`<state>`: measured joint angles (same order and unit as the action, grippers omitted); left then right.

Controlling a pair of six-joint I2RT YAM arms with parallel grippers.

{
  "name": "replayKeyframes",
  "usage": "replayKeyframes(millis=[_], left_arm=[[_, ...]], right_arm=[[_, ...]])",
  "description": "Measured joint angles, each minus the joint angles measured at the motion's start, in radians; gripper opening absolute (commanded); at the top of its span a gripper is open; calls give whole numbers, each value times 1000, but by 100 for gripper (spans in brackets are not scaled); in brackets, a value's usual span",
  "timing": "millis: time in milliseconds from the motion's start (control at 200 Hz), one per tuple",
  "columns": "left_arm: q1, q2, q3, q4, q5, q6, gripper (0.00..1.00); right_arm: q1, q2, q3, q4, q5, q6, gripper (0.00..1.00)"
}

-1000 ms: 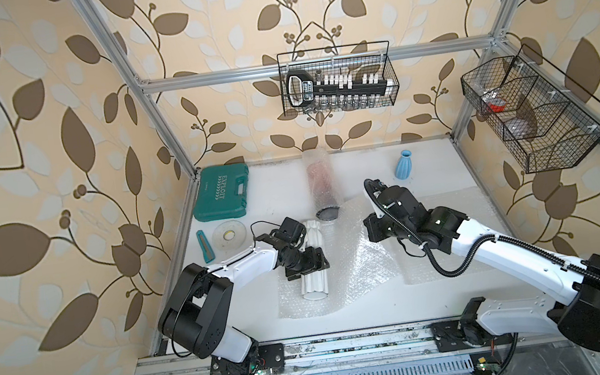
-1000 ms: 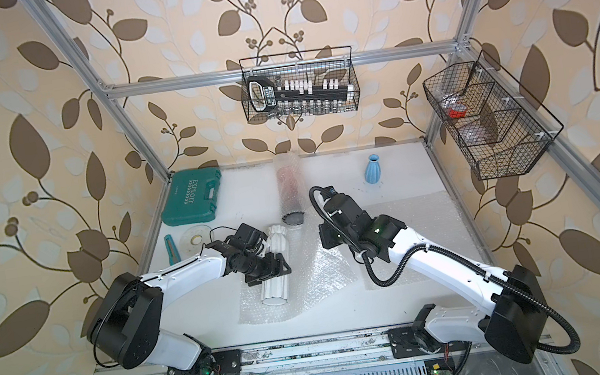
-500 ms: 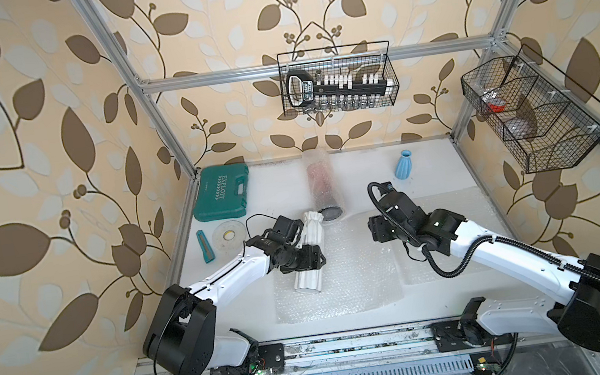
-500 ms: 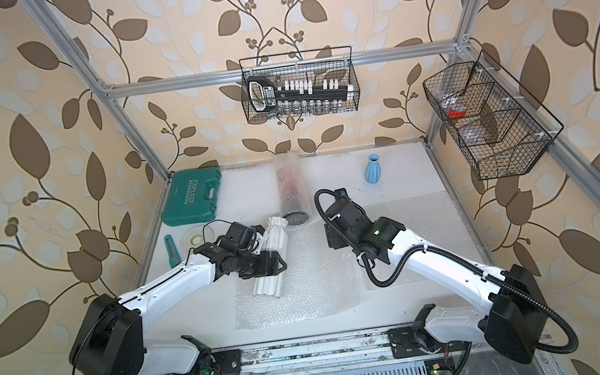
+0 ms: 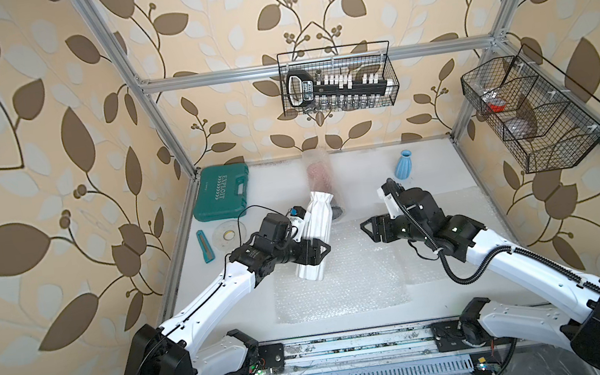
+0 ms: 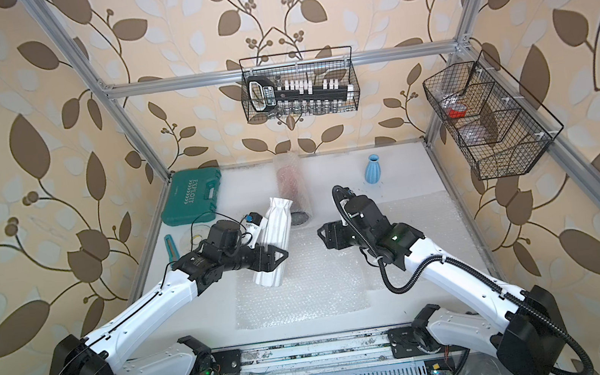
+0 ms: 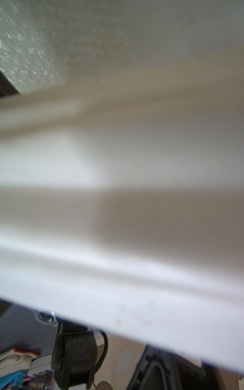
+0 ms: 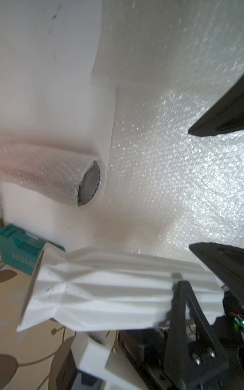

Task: Unwrap the vase from the bubble wrap
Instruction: Pick up the vase from the bubble wrap.

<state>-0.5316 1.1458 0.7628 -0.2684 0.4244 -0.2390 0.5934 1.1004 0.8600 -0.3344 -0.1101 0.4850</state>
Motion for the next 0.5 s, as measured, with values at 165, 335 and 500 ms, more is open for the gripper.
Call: replayKeyframes(millis=[165,335,500], left_arm=[[-2,-16,0,55,57,13,66],[-26,-21,0,77,108,40,66],[-48,-30,0,78,151,69,66]], right_arm=[[0,-34,-29,110,-142,-15,94],[0,-47,-35,203,-242,-25,100],[0,-29,-23,243,-323,-46,100]])
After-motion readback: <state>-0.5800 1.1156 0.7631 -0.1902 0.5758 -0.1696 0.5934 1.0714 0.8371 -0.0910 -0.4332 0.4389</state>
